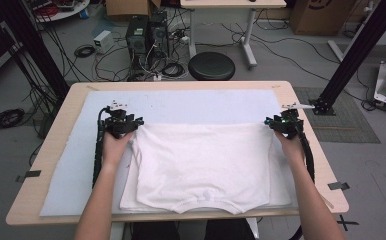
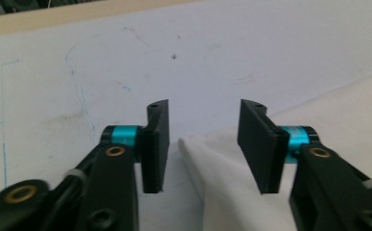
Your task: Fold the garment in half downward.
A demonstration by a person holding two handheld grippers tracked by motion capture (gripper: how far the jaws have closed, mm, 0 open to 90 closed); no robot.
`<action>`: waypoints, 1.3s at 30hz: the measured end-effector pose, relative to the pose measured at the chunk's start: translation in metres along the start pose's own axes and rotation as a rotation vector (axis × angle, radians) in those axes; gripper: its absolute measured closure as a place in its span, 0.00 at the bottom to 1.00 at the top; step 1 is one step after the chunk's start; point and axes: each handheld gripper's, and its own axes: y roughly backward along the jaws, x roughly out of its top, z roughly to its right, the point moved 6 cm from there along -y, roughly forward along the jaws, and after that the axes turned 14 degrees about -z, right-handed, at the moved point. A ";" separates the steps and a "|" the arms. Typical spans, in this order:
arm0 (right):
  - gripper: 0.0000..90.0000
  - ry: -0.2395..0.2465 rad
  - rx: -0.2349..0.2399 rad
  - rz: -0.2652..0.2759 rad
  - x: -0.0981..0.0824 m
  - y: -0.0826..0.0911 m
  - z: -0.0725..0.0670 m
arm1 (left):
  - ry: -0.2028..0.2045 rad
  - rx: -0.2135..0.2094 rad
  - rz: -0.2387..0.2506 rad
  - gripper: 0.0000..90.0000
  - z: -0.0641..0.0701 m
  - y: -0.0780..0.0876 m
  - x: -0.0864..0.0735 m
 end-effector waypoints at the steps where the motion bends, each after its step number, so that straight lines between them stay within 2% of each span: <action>1: 0.61 -0.009 0.009 0.015 -0.001 0.005 0.000 | -0.001 -0.009 0.009 0.54 0.002 0.003 0.000; 3: 0.59 -0.017 0.022 0.028 -0.005 0.012 0.000 | -0.028 -0.023 0.038 0.47 0.008 0.014 -0.002; 5: 0.56 -0.013 0.031 0.044 -0.010 0.020 -0.002 | -0.058 -0.014 0.078 0.47 0.014 0.024 -0.006; 9: 0.52 -0.009 0.082 0.074 -0.025 0.038 -0.008 | -0.096 -0.072 0.110 0.47 0.029 0.043 -0.021; 11: 0.51 0.000 0.100 0.076 -0.032 0.046 -0.011 | -0.145 -0.063 0.131 0.47 0.037 0.051 -0.029; 13: 0.50 0.015 0.117 0.083 -0.040 0.053 -0.016 | -0.210 -0.062 0.174 0.47 0.046 0.060 -0.039; 14: 0.49 0.021 0.127 0.087 -0.043 0.056 -0.019 | -0.223 -0.055 0.196 0.47 0.050 0.065 -0.043; 16: 0.48 0.039 0.142 0.091 -0.050 0.062 -0.024 | -0.231 -0.074 0.253 0.47 0.057 0.072 -0.050; 18: 0.48 0.050 0.156 0.093 -0.055 0.066 -0.030 | -0.226 -0.083 0.288 0.47 0.062 0.078 -0.055; 20: 0.47 0.059 0.166 0.103 -0.060 0.070 -0.033 | -0.189 -0.124 0.288 0.46 0.067 0.082 -0.057; 21: 0.47 0.058 0.174 0.106 -0.063 0.071 -0.035 | -0.180 -0.132 0.284 0.45 0.069 0.085 -0.057; 25: 0.46 0.077 0.177 0.101 -0.071 0.074 -0.040 | -0.188 -0.138 0.277 0.42 0.077 0.091 -0.060; 30: 0.45 0.077 0.179 0.112 -0.073 0.080 -0.040 | -0.150 -0.183 0.281 0.35 0.079 0.089 -0.062; 34: 0.44 0.072 0.184 0.115 -0.074 0.080 -0.039 | -0.157 -0.179 0.254 0.35 0.082 0.086 -0.062; 39: 0.43 0.079 0.190 0.109 -0.075 0.077 -0.038 | -0.168 -0.184 0.254 0.35 0.085 0.087 -0.060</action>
